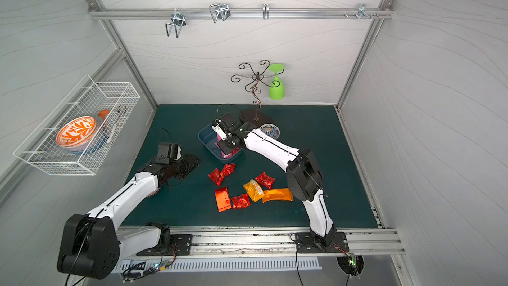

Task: Put the tea bags into the storage box
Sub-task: Place the tea bag in the storage box, then pick up the tea bag from the center of the board.

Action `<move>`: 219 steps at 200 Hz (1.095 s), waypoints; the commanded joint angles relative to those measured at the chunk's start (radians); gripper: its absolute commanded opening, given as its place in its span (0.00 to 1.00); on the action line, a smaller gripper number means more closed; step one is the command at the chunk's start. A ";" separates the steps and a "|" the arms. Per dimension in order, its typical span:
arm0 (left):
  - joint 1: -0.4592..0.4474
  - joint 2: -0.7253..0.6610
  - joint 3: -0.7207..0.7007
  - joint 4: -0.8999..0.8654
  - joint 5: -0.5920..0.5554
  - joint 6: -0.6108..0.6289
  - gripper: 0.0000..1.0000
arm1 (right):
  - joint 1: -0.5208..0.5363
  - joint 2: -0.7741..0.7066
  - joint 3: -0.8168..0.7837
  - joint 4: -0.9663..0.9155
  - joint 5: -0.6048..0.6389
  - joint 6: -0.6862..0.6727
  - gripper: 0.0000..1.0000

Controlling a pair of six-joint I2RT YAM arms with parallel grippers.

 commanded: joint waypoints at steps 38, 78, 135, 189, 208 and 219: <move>0.004 -0.023 -0.004 -0.001 -0.007 0.006 0.64 | -0.010 0.130 0.091 -0.021 0.010 -0.034 0.11; 0.005 -0.019 -0.004 0.001 -0.007 0.008 0.64 | -0.009 0.109 0.064 -0.024 0.022 -0.019 0.37; 0.005 -0.015 -0.003 0.008 -0.005 0.004 0.64 | -0.007 -0.087 -0.146 0.019 -0.037 0.022 0.48; 0.005 0.003 0.002 0.020 0.003 0.003 0.64 | 0.013 -0.231 -0.378 0.051 -0.070 0.060 0.48; 0.004 0.012 0.004 0.024 0.006 0.001 0.64 | 0.024 -0.231 -0.411 0.060 -0.087 0.055 0.51; 0.005 0.014 0.005 0.023 0.009 0.001 0.64 | 0.029 -0.222 -0.422 0.063 -0.097 0.054 0.54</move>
